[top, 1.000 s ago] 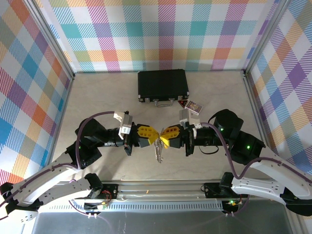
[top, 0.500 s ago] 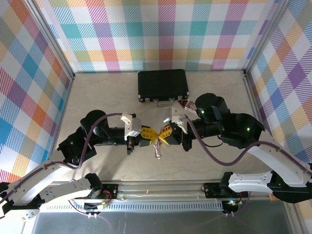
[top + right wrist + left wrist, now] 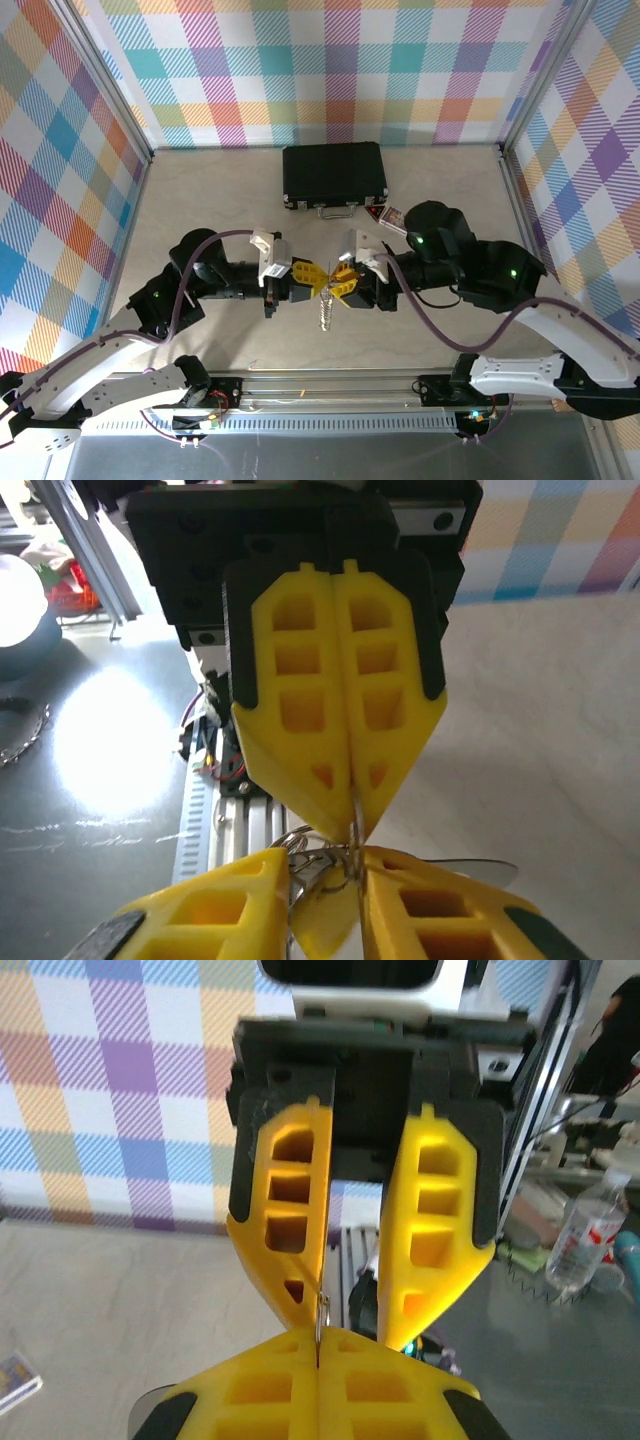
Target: Put the keys on the keyring
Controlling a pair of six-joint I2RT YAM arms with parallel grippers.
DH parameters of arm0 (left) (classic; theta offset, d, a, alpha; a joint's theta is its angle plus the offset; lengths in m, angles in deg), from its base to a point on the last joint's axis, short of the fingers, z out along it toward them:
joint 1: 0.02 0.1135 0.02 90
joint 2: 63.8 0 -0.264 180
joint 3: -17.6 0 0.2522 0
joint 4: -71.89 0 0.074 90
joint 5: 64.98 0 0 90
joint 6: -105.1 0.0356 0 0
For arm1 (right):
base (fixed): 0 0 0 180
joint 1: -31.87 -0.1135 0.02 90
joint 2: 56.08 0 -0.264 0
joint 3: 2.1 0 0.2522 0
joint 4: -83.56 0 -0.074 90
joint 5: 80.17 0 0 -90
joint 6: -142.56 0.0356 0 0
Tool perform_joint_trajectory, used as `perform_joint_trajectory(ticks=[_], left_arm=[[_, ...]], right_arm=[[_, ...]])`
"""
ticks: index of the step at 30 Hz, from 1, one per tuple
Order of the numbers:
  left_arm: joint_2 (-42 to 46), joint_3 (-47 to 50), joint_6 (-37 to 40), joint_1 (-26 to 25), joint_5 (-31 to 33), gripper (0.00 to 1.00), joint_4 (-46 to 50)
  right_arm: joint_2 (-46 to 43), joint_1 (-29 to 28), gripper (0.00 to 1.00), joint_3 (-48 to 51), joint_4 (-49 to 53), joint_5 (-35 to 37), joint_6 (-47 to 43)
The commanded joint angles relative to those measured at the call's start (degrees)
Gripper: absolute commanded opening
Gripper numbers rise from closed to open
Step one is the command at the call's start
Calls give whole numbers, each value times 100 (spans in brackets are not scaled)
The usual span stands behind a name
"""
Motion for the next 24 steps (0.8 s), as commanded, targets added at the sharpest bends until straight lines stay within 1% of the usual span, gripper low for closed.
perform_joint_trajectory(ticks=[1, 7, 11, 12, 14, 16, 18, 21, 24], left_arm=[[130, 113, -578, -31, -267, 0, -1394], [82, 412, -852, -67, -255, 0, -2078], [76, 539, -971, -129, -236, 0, -2322], [79, 549, -976, -146, -236, 0, -2330], [85, 553, -983, -156, -235, 0, -2324], [102, 553, -977, -165, -251, 0, -2273], [128, 557, -973, -165, -272, 0, -2227], [178, 585, -984, -165, -262, 0, -2208], [203, 588, -989, -165, -272, 0, -2208]], right_arm=[[-301, -38, 25, 323, -1268, -205, 470], [-488, -36, 23, 531, -1600, -237, 666], [-638, -39, 23, 695, -1813, -193, 695], [-659, -36, 22, 740, -1869, -201, 895], [-670, -37, 18, 768, -1903, -186, 897], [-661, -34, 16, 794, -1897, -175, 892], [-661, -36, 17, 790, -1889, -166, 893], [-721, -41, 27, 798, -1871, -132, 898], [-767, -42, 28, 806, -1882, -79, 906]])
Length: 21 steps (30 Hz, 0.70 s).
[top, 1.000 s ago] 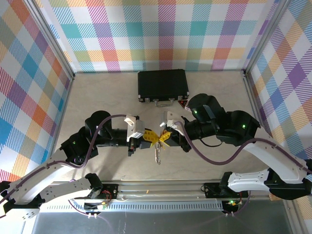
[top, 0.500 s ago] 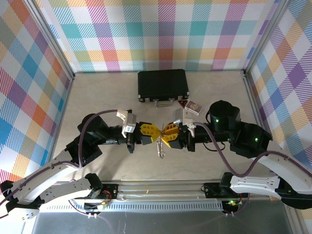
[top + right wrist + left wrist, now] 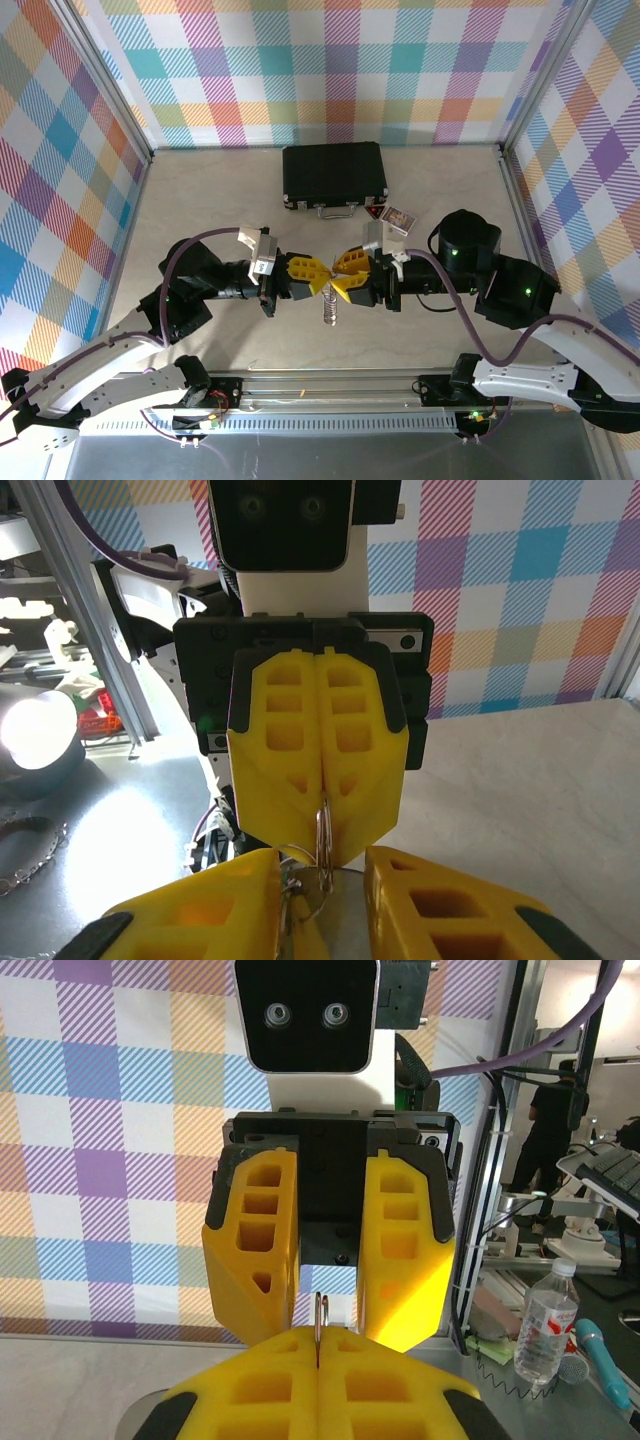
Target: Put the keys on the keyring
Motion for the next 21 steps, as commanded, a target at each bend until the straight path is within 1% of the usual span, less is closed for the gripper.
perform_joint_trajectory(ticks=[1, 6, 8, 10, 13, 15, 16, 18, 20, 21], left_arm=[[117, 36, -82, -54, -102, 0, -261], [89, 33, -93, -63, -135, 0, -265], [94, 31, -95, -66, -135, 0, -262], [102, 23, -81, -63, -130, 0, -253], [108, 28, -73, -63, -135, 0, -207], [99, 16, -62, -63, -152, 0, -161], [99, 5, -53, -63, -159, 0, -133], [91, -20, -51, -63, -178, 0, -95], [91, -30, -51, -63, -181, 0, -85], [83, -32, -58, -63, -179, 0, -85]], right_arm=[[-121, -37, 26, 57, -262, 20, 80], [-39, -36, 15, 35, -266, 1, 63], [-9, -36, 9, 12, -206, 13, 24], [36, -35, 5, -53, -111, 48, -12], [157, -35, 5, -209, 140, 173, -48], [249, -35, 10, -305, 285, 191, -44], [272, -33, 12, -336, 330, 197, -231], [283, -33, 14, -345, 369, 200, -276], [274, -40, 13, -355, 366, 201, -288], [280, -36, 11, -358, 387, 200, -293]])
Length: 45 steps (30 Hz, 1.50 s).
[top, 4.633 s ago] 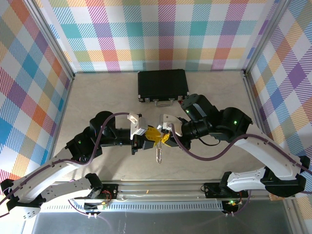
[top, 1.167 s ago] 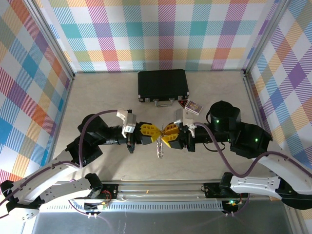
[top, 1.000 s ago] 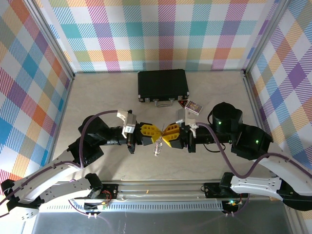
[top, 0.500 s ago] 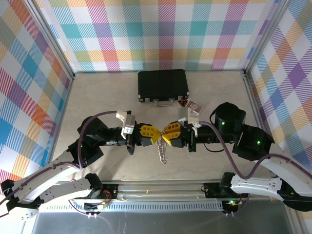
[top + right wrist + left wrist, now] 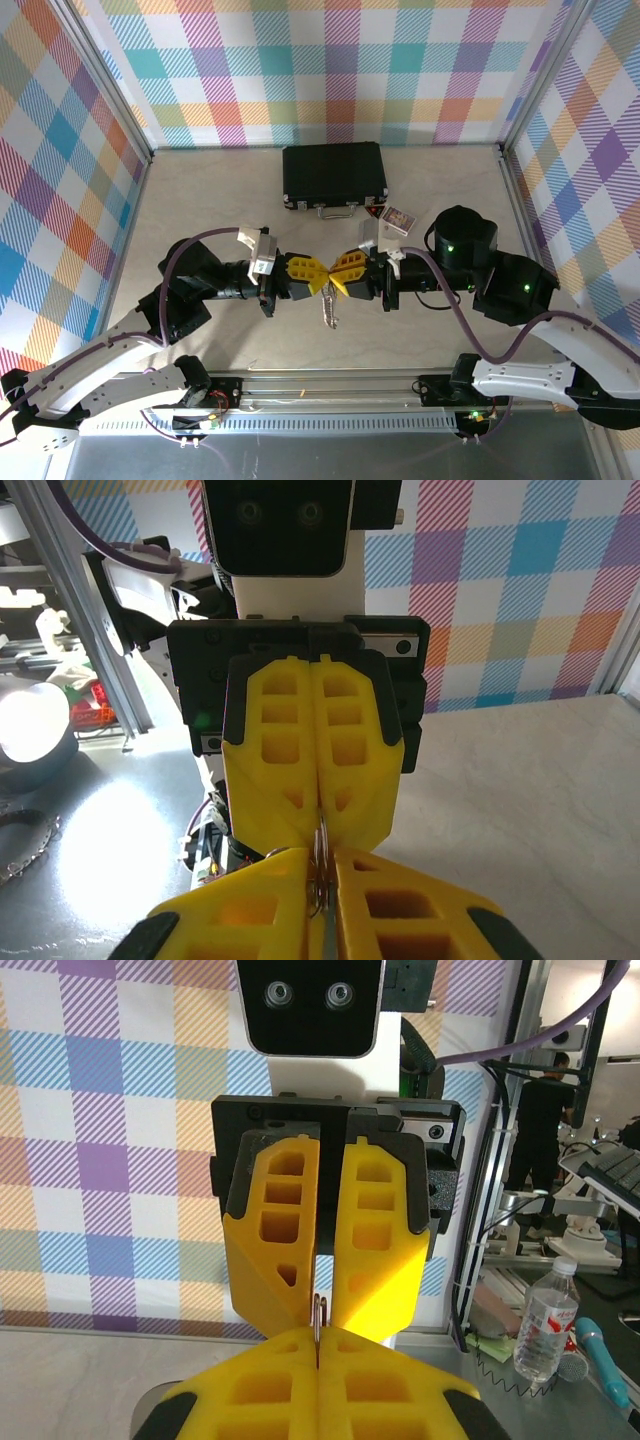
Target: Put the keys on the keyring
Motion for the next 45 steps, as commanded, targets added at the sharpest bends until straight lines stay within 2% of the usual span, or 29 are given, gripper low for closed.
perform_joint_trajectory(ticks=[1, 2, 5, 7, 9, 13, 16, 17, 21, 24, 26, 29, 31, 34, 41, 45], left_arm=[[55, -29, -58, -59, -176, 0, -201], [51, -29, -58, -59, -174, 0, -196], [12, -158, 105, -65, -164, 0, 223], [4, -370, 434, -58, -50, 0, 967], [-77, -737, 989, -58, 162, 4, 2017], [-354, -1320, 1721, -58, 219, 8, 3527], [-547, -1627, 1925, -58, 104, 0, 4041], [-557, -1653, 1936, -58, 79, 0, 4075], [-441, -1562, 1797, -58, 86, 0, 3865], [-241, -1366, 1444, -60, 10, 0, 3320], [-73, -1229, 1168, -58, -54, 0, 2682], [7, -1293, 999, -58, -164, 0, 2218], [26, -1256, 854, -59, -318, 0, 1784], [-15, -1232, 756, -58, -486, 0, 1416], [-12, -887, 434, -58, -526, 0, 590], [19, -708, 192, -60, -522, 0, 121]], right_arm=[[92, -29, 7, -116, 157, 128, -162], [117, -32, 0, -145, 237, 166, -214], [199, -35, 0, -362, 656, 292, -463], [298, -33, 0, -647, 1114, 323, -695], [549, -37, 0, -1102, 1813, 316, -1014], [1147, -100, 0, -2042, 2999, 208, -1497], [1473, -291, 0, -2510, 3600, 368, -1740], [1560, -331, 0, -2611, 3719, 384, -1797], [1782, -468, 0, -2910, 4053, 463, -1910], [1668, -471, 0, -2821, 3734, 425, -1759], [1363, -488, 7, -2528, 3128, 364, -1461], [737, -585, 19, -1720, 1829, 251, -972], [432, -656, 20, -1235, 1031, 264, -719], [264, -727, 21, -950, 454, 143, -512], [143, -811, 32, -882, 172, 174, -420], [170, -820, 32, -792, 100, 244, -389]])
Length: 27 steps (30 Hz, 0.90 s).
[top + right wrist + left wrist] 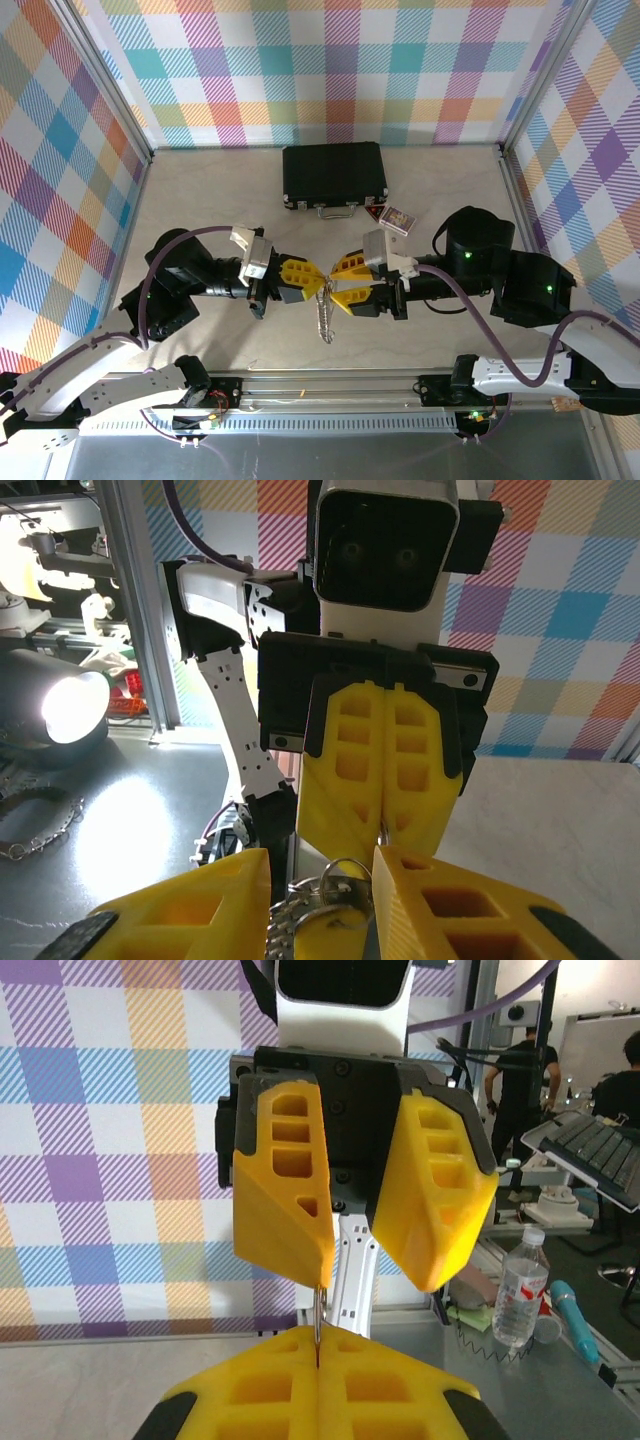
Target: Put the keys on the keyring
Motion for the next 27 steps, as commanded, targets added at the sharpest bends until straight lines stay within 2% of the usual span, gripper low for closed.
perform_joint_trajectory(ticks=[1, 6, 12, 27], left_arm=[[68, 100, -297, -25, -127, 0, -882], [17, 140, -293, -34, -101, 0, -942], [2, 198, -307, -34, -75, 0, -1000], [0, 232, -358, -34, -75, 0, -1070]], right_arm=[[-17, -40, 31, 127, -376, 2, 125], [-23, -74, 28, 219, -335, 315, 82], [-258, -93, 34, 377, -397, 621, 139], [-475, -108, 39, 639, -538, 938, 249]])
